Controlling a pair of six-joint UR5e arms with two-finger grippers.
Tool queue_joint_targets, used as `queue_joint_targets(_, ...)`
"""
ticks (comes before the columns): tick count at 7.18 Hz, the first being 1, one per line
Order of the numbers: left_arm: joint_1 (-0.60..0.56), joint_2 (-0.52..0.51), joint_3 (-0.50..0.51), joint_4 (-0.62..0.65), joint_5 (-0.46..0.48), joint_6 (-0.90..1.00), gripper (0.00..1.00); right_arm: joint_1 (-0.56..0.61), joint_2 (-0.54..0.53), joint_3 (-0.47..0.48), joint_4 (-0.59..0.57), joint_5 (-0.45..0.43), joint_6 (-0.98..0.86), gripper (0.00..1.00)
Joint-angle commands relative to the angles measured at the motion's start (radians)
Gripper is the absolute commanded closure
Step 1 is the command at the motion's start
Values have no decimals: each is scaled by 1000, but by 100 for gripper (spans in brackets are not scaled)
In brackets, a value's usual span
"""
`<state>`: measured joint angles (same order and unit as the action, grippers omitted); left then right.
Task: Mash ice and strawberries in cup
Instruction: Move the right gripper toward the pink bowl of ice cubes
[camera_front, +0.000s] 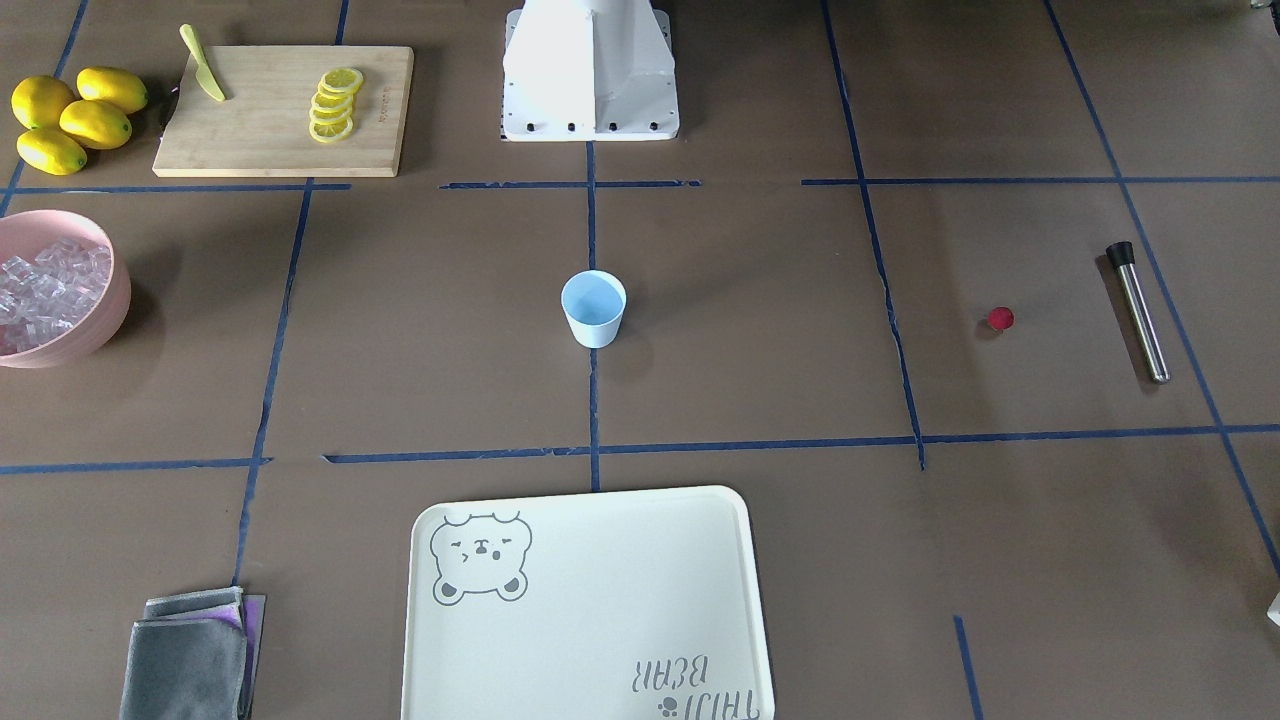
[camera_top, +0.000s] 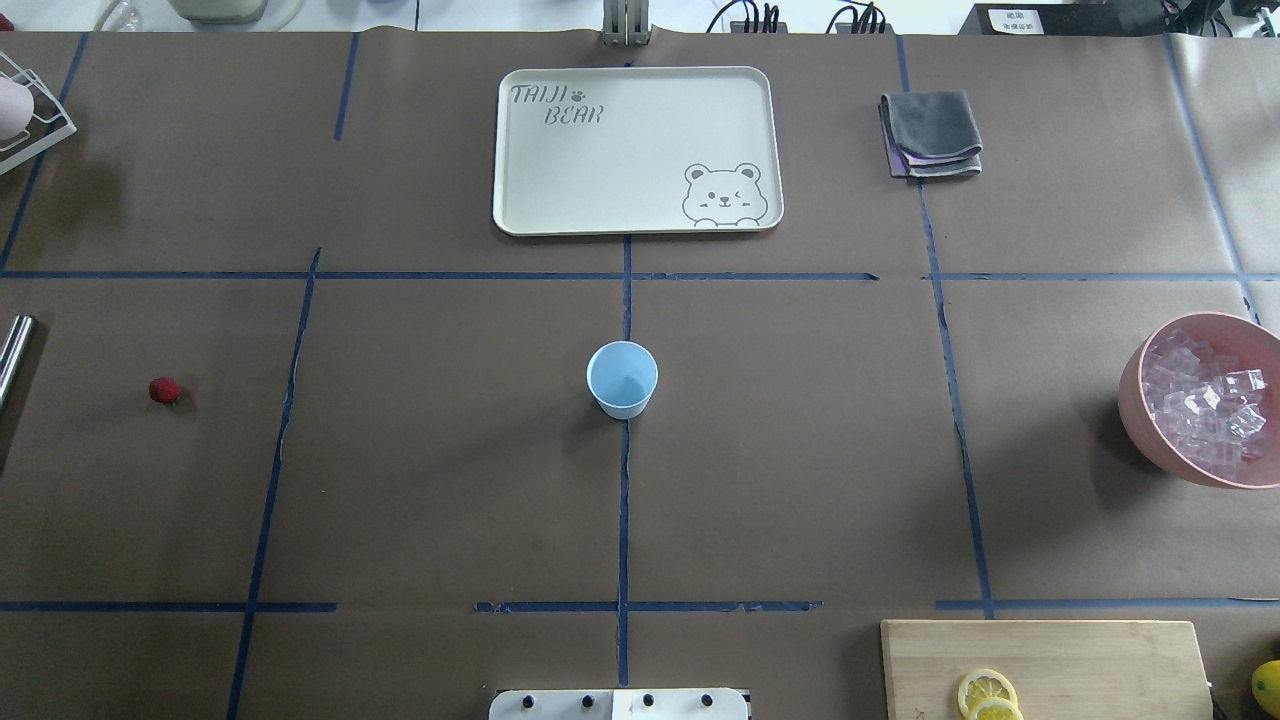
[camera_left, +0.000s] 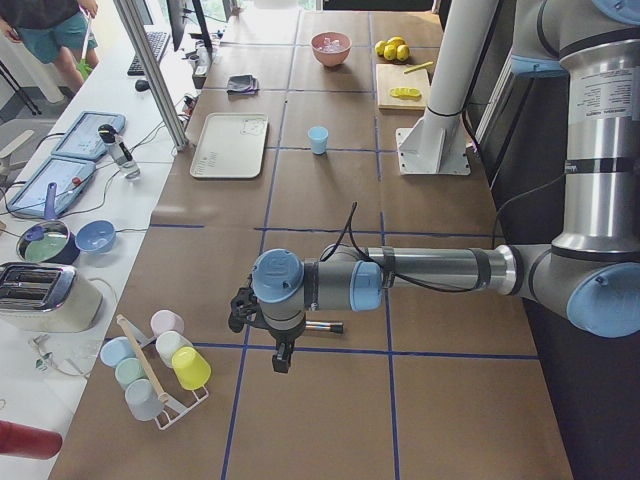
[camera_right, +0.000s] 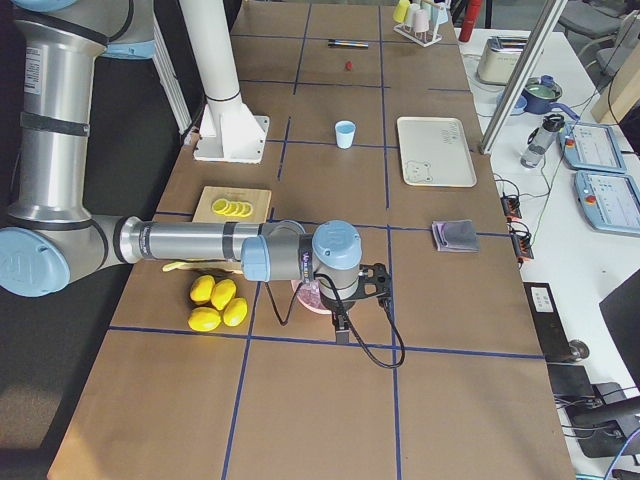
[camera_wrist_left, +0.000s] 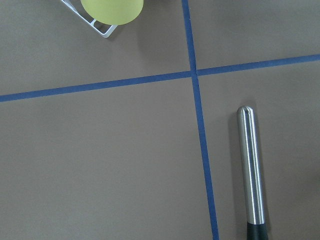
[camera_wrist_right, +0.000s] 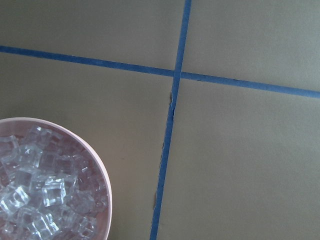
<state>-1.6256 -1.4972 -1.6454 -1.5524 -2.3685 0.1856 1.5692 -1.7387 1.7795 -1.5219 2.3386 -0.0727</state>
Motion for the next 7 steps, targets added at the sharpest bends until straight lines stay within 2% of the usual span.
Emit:
queue_joint_targets(1, 3, 0, 1, 0, 0, 0, 0, 0, -11, 8, -1, -4, 5, 1)
queue_joint_targets(4, 7, 3, 1, 0, 0, 0, 0, 0, -22, 41, 24, 1, 2, 1)
queue_joint_targets(6, 13, 5, 2, 2, 0, 0, 0, -1, -21, 43, 28, 75, 25, 1)
queue_joint_targets(7, 15, 5, 4, 2, 0, 0, 0, -18, 2, 49, 28, 85, 127, 1)
